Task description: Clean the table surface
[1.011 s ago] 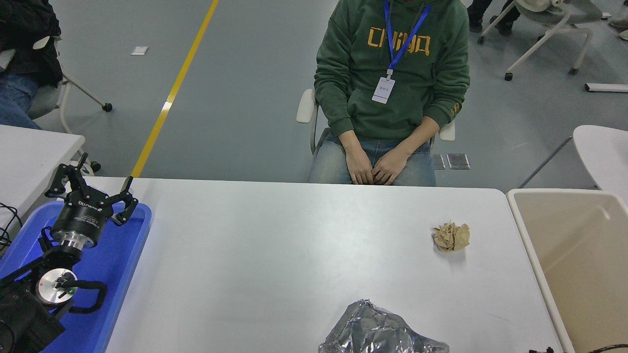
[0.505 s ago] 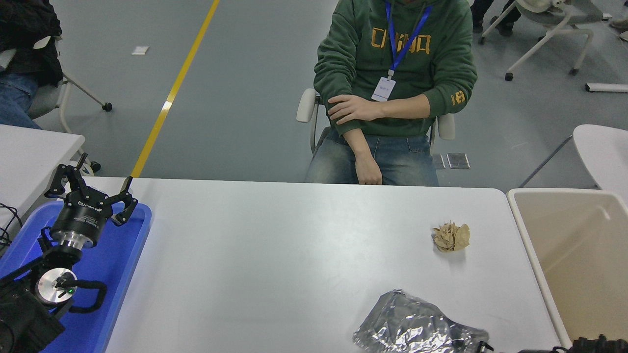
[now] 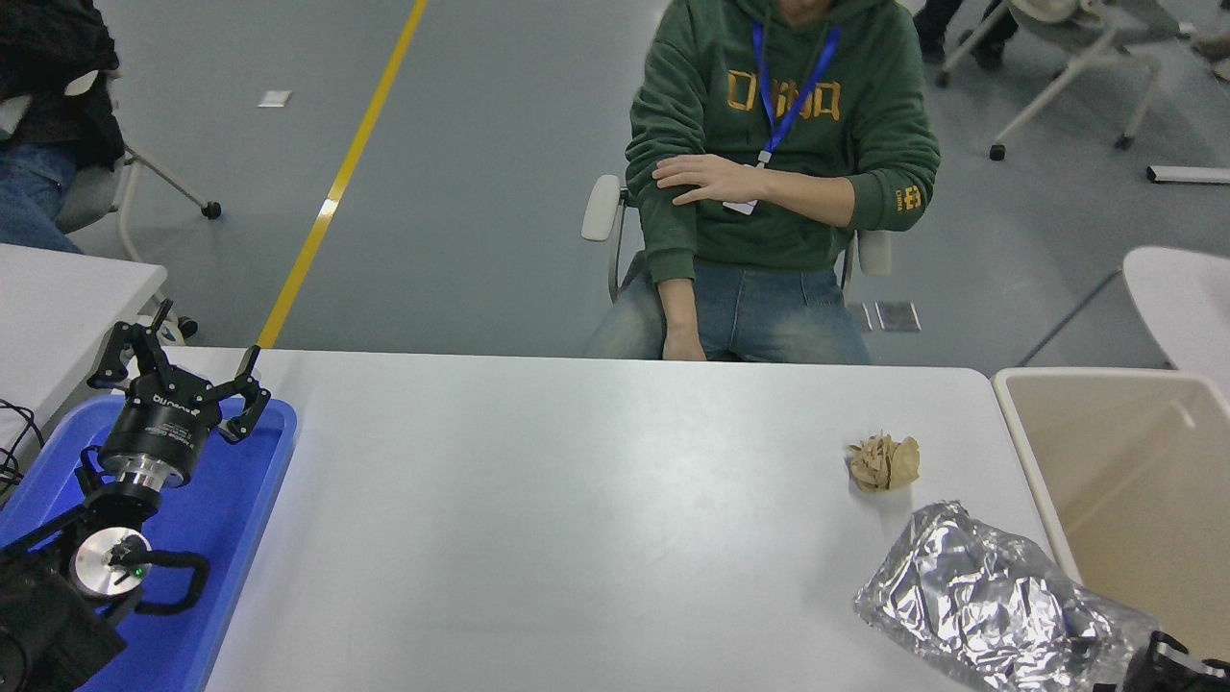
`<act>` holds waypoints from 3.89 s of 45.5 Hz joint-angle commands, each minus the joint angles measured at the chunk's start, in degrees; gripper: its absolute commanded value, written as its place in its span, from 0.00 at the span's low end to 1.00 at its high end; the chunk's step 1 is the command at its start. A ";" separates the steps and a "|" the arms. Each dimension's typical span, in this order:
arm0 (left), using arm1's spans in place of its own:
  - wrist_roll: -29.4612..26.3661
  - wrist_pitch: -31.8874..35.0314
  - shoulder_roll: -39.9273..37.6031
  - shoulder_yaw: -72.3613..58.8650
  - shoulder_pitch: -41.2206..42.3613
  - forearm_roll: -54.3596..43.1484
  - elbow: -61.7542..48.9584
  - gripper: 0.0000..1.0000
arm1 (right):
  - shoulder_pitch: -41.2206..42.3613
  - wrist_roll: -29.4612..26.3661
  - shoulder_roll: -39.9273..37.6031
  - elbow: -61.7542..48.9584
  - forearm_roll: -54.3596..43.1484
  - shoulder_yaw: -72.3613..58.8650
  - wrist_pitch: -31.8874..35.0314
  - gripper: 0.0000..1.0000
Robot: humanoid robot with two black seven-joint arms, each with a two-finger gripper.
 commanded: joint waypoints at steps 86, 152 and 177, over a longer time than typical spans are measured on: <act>0.00 0.00 0.02 0.01 0.00 0.01 0.00 1.00 | -9.19 -4.69 42.88 -66.84 21.91 4.07 -26.52 0.00; 0.00 0.00 0.02 0.01 0.00 0.01 0.00 1.00 | -12.89 -9.62 64.69 -84.25 28.77 5.47 -36.11 1.00; 0.00 0.00 0.01 0.01 0.00 0.01 0.00 1.00 | -9.81 -9.09 39.64 -49.10 28.77 25.24 -35.14 1.00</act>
